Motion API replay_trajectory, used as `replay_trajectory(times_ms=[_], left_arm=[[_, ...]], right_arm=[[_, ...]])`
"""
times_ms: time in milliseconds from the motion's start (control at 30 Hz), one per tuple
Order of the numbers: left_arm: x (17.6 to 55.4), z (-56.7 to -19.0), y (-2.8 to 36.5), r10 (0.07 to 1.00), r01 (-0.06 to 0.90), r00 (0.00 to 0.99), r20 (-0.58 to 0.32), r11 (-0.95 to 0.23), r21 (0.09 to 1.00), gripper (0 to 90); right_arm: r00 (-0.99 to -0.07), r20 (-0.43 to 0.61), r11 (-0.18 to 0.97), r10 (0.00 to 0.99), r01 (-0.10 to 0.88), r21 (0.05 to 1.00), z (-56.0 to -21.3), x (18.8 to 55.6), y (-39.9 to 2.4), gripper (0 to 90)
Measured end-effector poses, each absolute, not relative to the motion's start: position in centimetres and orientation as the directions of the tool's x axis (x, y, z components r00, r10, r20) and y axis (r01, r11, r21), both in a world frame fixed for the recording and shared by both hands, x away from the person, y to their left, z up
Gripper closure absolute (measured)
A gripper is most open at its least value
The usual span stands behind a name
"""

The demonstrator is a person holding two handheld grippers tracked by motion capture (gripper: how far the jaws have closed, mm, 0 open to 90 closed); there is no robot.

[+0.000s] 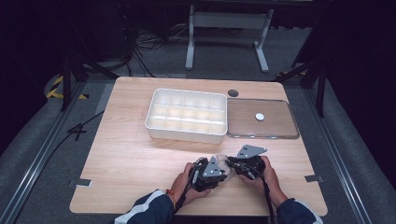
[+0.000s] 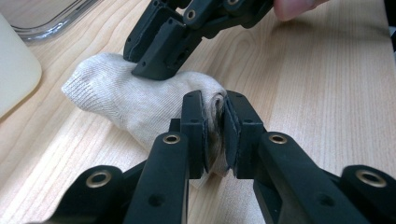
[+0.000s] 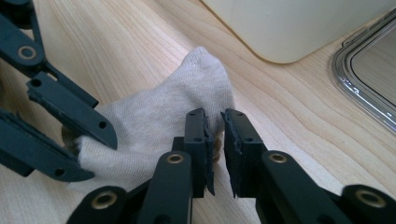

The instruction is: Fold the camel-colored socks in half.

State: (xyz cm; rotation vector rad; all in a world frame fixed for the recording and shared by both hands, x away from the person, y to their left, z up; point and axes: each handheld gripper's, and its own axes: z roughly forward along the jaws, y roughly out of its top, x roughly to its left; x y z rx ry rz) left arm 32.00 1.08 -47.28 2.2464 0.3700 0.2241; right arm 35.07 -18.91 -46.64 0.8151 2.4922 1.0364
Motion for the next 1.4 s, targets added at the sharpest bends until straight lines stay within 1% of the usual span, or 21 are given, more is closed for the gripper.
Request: replay_trajectory(times_ms=[33,333,433,500,567,667,733,867,933,1000,1133,1233,1300,1333,1400], left_arm=[[31.9,-47.3,1.0,0.335,0.178,0.941,0.055,-0.624,0.761,79.3],[31.8,-47.5,1.1,0.334,0.176,0.941,0.052,-0.615,0.769,79.7],[31.9,-47.5,1.1,0.328,0.174,0.943,0.049,-0.616,0.768,79.8],[31.9,-47.5,1.1,0.328,0.177,0.944,0.045,-0.613,0.770,79.8],[31.9,-47.5,1.1,0.326,0.176,0.944,0.044,-0.614,0.769,79.9],[32.0,-47.5,1.1,0.325,0.176,0.945,0.043,-0.613,0.770,79.9],[32.0,-47.5,1.1,0.323,0.174,0.945,0.045,-0.615,0.769,80.0],[31.9,-47.6,1.1,0.328,0.175,0.944,0.046,-0.612,0.771,80.0],[31.9,-47.5,1.1,0.324,0.174,0.945,0.045,-0.614,0.770,79.9],[31.9,-47.6,1.1,0.328,0.177,0.944,0.043,-0.610,0.772,80.0],[31.9,-47.6,1.2,0.325,0.173,0.945,0.045,-0.611,0.773,79.9],[31.9,-47.6,1.2,0.321,0.168,0.946,0.050,-0.615,0.771,80.0],[31.8,-47.6,1.3,0.317,0.162,0.947,0.056,-0.619,0.769,80.0],[31.8,-47.6,1.3,0.319,0.164,0.946,0.056,-0.619,0.768,80.0],[31.7,-47.6,1.3,0.320,0.163,0.946,0.057,-0.619,0.769,80.0]], right_arm=[[-0.786,-0.075,0.576,0.613,0.381,0.723,-46.7,35.0,-18.9,81.4],[-0.779,-0.075,0.572,0.623,0.388,0.723,-46.5,35.1,-19.2,81.3],[-0.755,-0.119,0.589,0.645,0.393,0.706,-46.4,35.4,-19.8,83.1],[-0.736,-0.080,0.549,0.673,0.423,0.721,-46.3,35.8,-20.7,82.6],[-0.729,-0.069,0.528,0.681,0.424,0.736,-46.0,35.9,-21.2,79.5],[-0.735,-0.051,0.488,0.676,0.396,0.778,-45.4,35.8,-21.2,73.6],[-0.725,-0.044,0.457,0.687,0.385,0.802,-45.1,35.6,-21.0,67.3],[-0.755,-0.005,0.429,0.655,0.367,0.825,-44.8,35.4,-20.2,61.2],[-0.767,0.027,0.422,0.641,0.382,0.822,-44.9,35.3,-19.8,58.6],[-0.783,0.049,0.432,0.621,0.394,0.811,-45.4,35.5,-19.4,54.1],[-0.788,0.132,0.424,0.601,0.454,0.784,-46.4,36.1,-18.8,46.5],[-0.785,0.150,0.427,0.601,0.474,0.771,-46.7,36.4,-18.7,44.9],[-0.781,0.193,0.435,0.594,0.513,0.740,-47.3,36.8,-18.7,44.3],[-0.771,0.232,0.418,0.593,0.541,0.730,-47.6,37.0,-18.8,44.4],[-0.762,0.267,0.404,0.590,0.565,0.720,-47.9,37.2,-18.8,44.9]])
